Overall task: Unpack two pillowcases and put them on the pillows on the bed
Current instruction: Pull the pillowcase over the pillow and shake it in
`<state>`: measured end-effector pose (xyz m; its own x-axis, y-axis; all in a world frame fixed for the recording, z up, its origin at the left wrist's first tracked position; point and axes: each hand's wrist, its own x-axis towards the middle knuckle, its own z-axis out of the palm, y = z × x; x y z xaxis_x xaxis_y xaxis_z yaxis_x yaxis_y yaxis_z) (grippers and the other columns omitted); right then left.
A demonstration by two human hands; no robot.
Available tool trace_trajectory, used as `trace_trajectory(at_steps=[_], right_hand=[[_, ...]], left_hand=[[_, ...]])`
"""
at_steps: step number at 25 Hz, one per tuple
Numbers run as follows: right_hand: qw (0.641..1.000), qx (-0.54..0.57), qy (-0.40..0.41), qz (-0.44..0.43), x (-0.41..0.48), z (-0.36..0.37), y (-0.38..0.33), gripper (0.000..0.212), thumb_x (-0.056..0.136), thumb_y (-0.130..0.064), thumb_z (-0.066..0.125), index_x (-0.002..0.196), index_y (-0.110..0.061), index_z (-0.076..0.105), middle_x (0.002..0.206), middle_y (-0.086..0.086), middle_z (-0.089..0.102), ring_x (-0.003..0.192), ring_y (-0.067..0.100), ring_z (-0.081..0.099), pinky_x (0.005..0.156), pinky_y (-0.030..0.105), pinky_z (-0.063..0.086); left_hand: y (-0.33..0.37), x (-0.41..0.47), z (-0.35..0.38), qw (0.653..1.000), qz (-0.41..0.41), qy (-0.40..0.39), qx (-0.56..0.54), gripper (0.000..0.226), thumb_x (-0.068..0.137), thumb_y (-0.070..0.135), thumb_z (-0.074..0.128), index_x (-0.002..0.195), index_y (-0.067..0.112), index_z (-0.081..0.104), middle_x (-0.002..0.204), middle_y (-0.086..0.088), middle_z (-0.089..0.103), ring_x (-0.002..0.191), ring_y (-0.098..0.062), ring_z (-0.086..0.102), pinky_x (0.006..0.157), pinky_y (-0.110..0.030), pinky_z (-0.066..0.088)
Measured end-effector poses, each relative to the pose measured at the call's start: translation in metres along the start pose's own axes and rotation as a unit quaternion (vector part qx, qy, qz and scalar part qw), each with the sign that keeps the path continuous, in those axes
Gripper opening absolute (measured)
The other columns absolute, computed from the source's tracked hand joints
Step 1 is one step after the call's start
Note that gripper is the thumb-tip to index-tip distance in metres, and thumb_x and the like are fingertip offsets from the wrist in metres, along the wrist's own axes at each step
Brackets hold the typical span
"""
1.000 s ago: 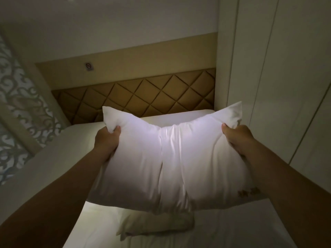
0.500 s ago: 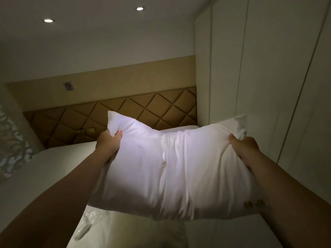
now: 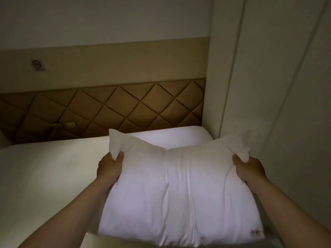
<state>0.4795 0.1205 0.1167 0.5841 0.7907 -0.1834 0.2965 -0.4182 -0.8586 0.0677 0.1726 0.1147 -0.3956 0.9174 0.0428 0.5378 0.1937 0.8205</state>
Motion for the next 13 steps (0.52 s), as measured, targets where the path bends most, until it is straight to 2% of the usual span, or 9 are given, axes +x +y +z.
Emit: trace_trajectory(at_steps=[3,5,8,9,11,13], right_hand=[[1.000,0.011,0.020,-0.007,0.074,0.069,0.007,0.057,0.088,-0.058,0.057,0.120,-0.011,0.063,0.109,0.012,0.067,0.094,0.033,0.064,0.089,0.046,0.054],[0.999,0.007,0.041,-0.026,0.134,0.120,0.008,0.053,0.092,-0.050,0.057,0.124,-0.008,0.059,0.113,0.015,0.066,0.094,0.035,0.063,0.089,0.044,0.053],[0.997,-0.008,0.067,-0.049,0.216,0.183,-0.002,0.047,0.096,-0.042,0.055,0.125,-0.006,0.059,0.113,0.018,0.065,0.086,0.032,0.062,0.076,0.035,0.050],[0.996,-0.013,0.075,-0.056,0.240,0.199,-0.010,0.047,0.096,-0.042,0.054,0.125,-0.005,0.059,0.114,0.018,0.065,0.088,0.033,0.062,0.077,0.035,0.050],[0.994,-0.018,0.082,-0.065,0.288,0.232,-0.034,0.053,0.096,-0.045,0.052,0.131,-0.005,0.056,0.125,0.019,0.062,0.107,0.038,0.060,0.092,0.041,0.049],[0.992,-0.034,0.084,-0.082,0.324,0.258,-0.062,0.053,0.097,-0.045,0.051,0.132,-0.006,0.053,0.129,0.018,0.059,0.115,0.039,0.056,0.099,0.045,0.046]], left_hand=[[-0.027,0.085,0.050,1.000,0.012,0.002,0.007,0.051,0.095,0.056,0.045,0.124,0.015,0.055,0.116,-0.011,0.064,0.100,-0.030,0.061,0.091,-0.046,0.052],[-0.042,0.154,0.090,0.999,0.023,0.018,0.022,0.054,0.096,0.054,0.046,0.127,0.011,0.054,0.120,-0.014,0.063,0.107,-0.035,0.060,0.095,-0.049,0.050],[-0.052,0.251,0.140,0.998,0.038,0.041,0.029,0.054,0.096,0.054,0.046,0.126,0.010,0.055,0.122,-0.016,0.062,0.111,-0.037,0.059,0.097,-0.050,0.048],[-0.053,0.276,0.153,0.998,0.035,0.045,0.031,0.053,0.096,0.053,0.046,0.125,0.009,0.054,0.121,-0.016,0.062,0.110,-0.037,0.059,0.097,-0.050,0.048],[-0.058,0.326,0.177,0.997,0.022,0.061,0.039,0.053,0.097,0.052,0.046,0.124,0.006,0.054,0.121,-0.017,0.061,0.111,-0.038,0.058,0.097,-0.051,0.047],[-0.064,0.366,0.193,0.994,-0.004,0.082,0.067,0.057,0.097,0.052,0.045,0.127,0.004,0.051,0.123,-0.019,0.060,0.113,-0.041,0.056,0.098,-0.052,0.046]])
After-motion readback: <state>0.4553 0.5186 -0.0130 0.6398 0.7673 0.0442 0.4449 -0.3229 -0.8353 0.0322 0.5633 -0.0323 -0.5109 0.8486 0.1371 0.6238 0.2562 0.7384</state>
